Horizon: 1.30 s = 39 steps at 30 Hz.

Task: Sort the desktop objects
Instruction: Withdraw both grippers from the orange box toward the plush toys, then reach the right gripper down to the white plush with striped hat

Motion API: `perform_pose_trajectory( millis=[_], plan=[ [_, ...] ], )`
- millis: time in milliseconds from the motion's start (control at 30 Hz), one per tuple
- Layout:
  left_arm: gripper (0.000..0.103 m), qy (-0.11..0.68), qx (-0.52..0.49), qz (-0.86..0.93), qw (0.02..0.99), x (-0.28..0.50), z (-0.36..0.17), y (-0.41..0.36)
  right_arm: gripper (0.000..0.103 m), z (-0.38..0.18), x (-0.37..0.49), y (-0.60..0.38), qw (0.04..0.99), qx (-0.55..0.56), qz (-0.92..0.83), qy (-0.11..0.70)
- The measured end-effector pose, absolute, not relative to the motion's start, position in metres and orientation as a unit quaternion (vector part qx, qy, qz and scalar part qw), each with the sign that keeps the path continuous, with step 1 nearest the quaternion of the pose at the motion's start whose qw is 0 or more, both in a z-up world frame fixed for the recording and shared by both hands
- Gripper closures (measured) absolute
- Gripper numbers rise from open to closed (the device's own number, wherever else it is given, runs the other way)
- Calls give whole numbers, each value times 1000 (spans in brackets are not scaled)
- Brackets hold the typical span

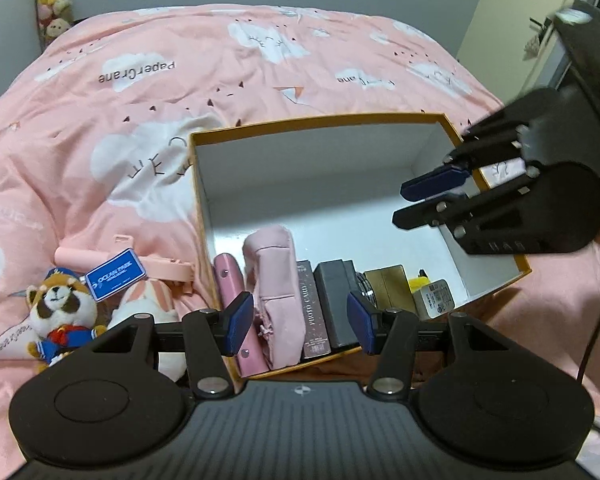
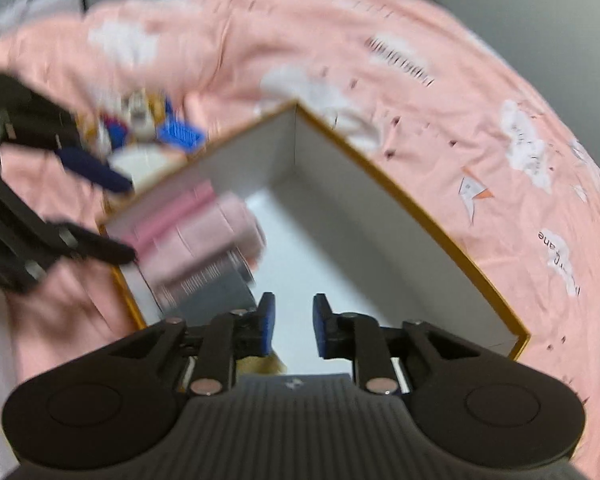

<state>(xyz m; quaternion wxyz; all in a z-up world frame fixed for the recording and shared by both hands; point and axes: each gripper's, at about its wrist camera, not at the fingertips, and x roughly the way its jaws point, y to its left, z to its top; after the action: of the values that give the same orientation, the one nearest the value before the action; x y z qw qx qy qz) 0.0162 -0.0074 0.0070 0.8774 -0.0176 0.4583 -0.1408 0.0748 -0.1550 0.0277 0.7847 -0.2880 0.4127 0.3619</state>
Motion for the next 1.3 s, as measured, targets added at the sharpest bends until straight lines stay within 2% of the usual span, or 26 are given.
perform_pose_trajectory(
  millis=[67, 233, 533, 667, 767, 867, 967, 1300],
  plan=[
    [42, 460, -34, -138, 877, 16, 11, 4, 73, 38, 64, -149, 800, -255, 369, 398],
    [42, 463, -71, -106, 877, 14, 25, 51, 68, 45, 51, -125, 826, -195, 377, 371],
    [42, 466, -68, -6, 882, -11, 40, 127, 67, 32, 22, -64, 826, -199, 404, 339],
    [42, 475, -85, 16, 876, -16, 32, 146, 67, 21, 16, -45, 816, -192, 416, 352],
    [42, 483, -85, 18, 871, -12, 25, 155, 61, 15, 18, -32, 806, -189, 423, 370],
    [42, 497, -92, 8, 863, 2, 16, 163, 61, 10, 29, -16, 797, -178, 416, 401],
    [42, 515, -108, -3, 850, 21, 5, 169, 54, 7, 38, 1, 784, -172, 424, 419],
    [40, 585, -90, -6, 806, 71, -47, 169, 54, -5, 65, 17, 789, -188, 392, 435]
  ],
)
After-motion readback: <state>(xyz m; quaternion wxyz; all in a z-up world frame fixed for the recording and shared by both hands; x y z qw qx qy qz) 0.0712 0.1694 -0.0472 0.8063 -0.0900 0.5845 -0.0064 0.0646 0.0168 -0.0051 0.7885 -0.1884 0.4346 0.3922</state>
